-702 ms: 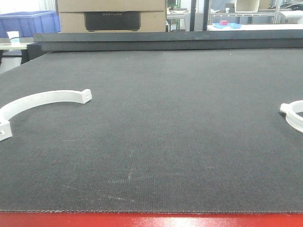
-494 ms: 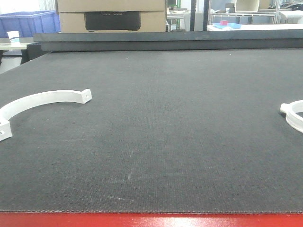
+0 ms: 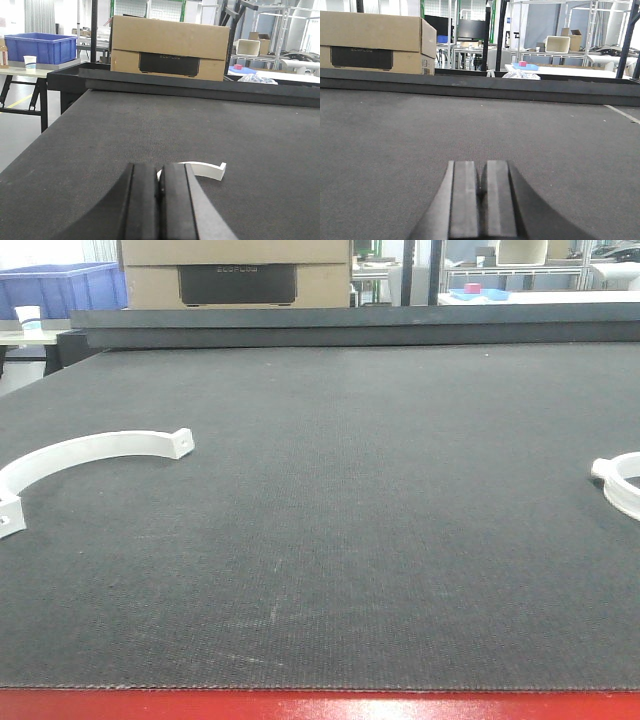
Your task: Grab PVC pipe and place in blue bin
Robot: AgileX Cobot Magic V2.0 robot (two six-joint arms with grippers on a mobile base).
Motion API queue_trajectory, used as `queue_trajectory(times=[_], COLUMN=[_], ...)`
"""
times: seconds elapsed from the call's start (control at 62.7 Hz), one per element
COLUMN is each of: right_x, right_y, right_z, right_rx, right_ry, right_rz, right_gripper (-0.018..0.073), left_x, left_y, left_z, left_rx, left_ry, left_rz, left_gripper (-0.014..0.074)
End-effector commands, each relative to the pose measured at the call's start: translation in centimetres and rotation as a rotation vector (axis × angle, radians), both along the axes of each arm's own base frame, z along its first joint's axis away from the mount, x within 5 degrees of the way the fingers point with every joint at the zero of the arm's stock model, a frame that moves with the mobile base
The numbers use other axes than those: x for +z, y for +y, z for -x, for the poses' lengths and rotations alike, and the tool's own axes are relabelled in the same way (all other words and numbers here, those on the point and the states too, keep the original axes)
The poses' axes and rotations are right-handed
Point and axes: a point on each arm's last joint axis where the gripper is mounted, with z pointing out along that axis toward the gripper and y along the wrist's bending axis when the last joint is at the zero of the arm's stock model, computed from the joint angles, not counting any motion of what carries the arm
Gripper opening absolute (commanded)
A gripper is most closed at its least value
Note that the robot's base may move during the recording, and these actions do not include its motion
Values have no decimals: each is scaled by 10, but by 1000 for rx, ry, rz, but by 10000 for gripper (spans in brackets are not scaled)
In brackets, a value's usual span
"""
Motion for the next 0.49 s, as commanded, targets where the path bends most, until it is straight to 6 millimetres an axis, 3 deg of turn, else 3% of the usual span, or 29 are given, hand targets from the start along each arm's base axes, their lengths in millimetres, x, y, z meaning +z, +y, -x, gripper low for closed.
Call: queue_trajectory(times=[0.0,0.478], right_x=[1,1], right_y=[0,0], right_z=[0,0], right_rx=[1,1], right_ry=[-18,-18], right_rz=[9,9], right_gripper=[-168,-168], left_x=[2,3], left_y=[0,0], left_z=[1,1], left_rx=[4,3], left_ry=[-26,-36], left_rz=[0,1], left_gripper=[-111,-111])
